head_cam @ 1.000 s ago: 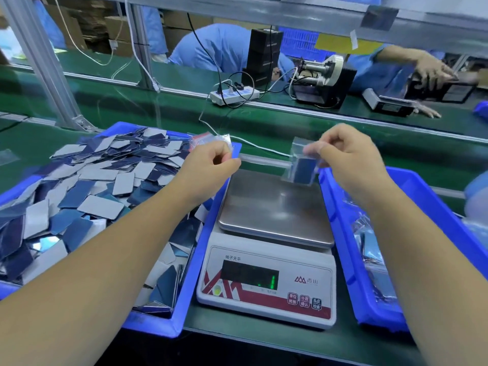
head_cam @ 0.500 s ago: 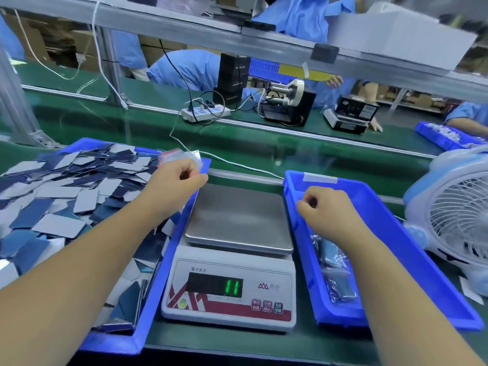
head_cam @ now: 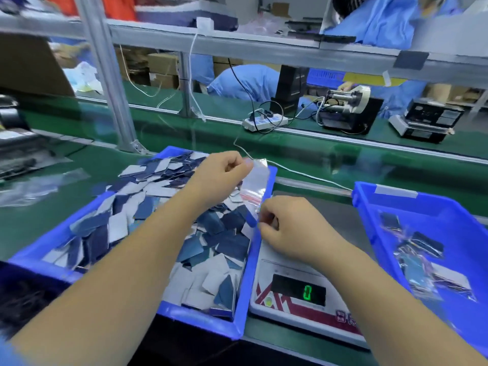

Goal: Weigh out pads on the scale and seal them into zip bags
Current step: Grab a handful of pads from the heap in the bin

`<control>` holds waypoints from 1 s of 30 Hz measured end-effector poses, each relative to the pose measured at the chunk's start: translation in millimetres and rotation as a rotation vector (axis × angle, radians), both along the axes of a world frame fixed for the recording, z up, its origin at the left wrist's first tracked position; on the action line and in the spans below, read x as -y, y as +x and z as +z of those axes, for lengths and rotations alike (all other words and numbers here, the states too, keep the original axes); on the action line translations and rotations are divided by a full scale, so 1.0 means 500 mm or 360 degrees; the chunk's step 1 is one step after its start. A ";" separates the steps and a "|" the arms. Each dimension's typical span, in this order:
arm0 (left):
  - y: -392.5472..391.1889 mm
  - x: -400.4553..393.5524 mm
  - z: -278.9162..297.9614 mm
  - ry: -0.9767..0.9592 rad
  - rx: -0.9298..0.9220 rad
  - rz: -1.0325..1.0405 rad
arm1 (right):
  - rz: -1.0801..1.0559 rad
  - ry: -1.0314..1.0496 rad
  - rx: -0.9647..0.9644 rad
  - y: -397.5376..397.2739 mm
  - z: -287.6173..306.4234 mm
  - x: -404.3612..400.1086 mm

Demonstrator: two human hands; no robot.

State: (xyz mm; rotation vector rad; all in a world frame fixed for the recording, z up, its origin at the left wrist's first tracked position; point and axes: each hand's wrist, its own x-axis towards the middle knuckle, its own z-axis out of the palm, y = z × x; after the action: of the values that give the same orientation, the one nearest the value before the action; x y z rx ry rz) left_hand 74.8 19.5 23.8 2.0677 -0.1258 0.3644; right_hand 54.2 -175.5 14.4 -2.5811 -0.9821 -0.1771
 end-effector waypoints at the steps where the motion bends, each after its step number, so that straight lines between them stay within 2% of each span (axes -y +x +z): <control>1: -0.002 -0.006 -0.012 -0.0051 0.0007 0.0036 | 0.0073 -0.0012 -0.0015 -0.003 -0.002 -0.020; 6: -0.001 -0.013 -0.032 -0.0118 0.0077 0.0043 | 0.0274 -0.0445 -0.0043 -0.005 -0.003 -0.086; 10: 0.002 -0.016 -0.038 -0.0129 0.0022 0.0018 | 0.0281 -0.0652 -0.0332 -0.001 0.007 -0.105; 13: 0.007 -0.019 -0.035 -0.0178 0.0018 0.0036 | 0.0276 -0.0628 -0.0526 0.001 0.017 -0.108; 20: 0.001 -0.013 -0.032 -0.0134 0.0021 0.0002 | 0.0452 -0.0367 -0.0626 -0.023 0.048 -0.078; 24: 0.000 -0.011 -0.035 -0.0122 0.0017 -0.0005 | 0.0702 -0.0602 -0.0787 -0.058 0.038 -0.071; 30: 0.001 -0.013 -0.038 -0.0107 0.0030 -0.0015 | 0.0697 -0.0626 -0.0740 -0.081 0.019 -0.074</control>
State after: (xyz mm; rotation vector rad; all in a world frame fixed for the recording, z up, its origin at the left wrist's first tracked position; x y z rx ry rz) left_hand 75.2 26.0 4.9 1.9975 -0.1328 0.3777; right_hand 13.6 -138.6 23.9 -2.4627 -1.4582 0.7626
